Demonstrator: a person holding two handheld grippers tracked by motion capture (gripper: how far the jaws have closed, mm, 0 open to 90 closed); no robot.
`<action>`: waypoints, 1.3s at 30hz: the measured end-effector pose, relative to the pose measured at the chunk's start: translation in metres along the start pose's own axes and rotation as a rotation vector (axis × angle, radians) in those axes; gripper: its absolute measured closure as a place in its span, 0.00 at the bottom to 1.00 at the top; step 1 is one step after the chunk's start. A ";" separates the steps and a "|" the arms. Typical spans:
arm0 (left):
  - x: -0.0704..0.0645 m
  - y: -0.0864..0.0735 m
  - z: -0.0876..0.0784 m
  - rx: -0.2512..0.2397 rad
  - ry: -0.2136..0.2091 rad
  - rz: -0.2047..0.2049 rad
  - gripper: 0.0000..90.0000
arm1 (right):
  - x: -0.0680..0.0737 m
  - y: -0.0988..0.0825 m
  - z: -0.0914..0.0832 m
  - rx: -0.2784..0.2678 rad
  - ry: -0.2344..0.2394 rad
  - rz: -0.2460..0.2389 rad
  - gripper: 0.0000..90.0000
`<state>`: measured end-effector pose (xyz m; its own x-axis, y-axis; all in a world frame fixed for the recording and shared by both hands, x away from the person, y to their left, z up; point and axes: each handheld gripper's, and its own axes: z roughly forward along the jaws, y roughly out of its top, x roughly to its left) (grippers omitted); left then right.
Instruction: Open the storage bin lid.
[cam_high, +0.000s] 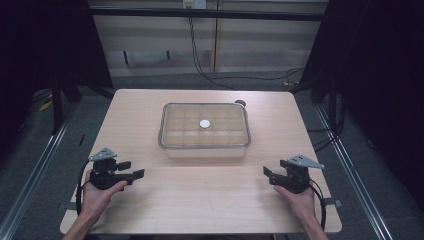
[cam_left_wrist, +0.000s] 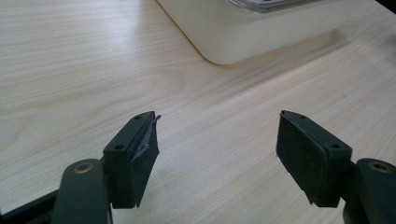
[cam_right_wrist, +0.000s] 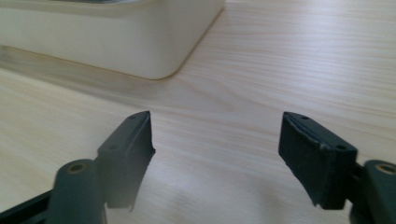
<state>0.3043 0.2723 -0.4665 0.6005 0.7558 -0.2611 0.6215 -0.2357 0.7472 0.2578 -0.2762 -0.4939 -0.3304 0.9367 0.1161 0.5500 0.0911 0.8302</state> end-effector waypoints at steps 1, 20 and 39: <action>0.000 0.000 0.001 -0.002 -0.005 -0.007 0.33 | 0.000 0.001 0.000 -0.004 0.023 0.004 0.31; -0.004 0.003 -0.001 0.002 0.003 -0.008 0.37 | 0.011 0.015 0.001 0.100 0.173 0.027 0.39; -0.010 0.040 0.017 -0.016 -0.042 0.012 0.28 | 0.013 0.068 -0.003 0.071 0.270 0.055 0.31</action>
<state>0.3322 0.2448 -0.4445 0.6287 0.7266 -0.2771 0.6060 -0.2345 0.7601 0.2887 -0.2590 -0.4342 -0.4858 0.8176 0.3091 0.6220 0.0750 0.7795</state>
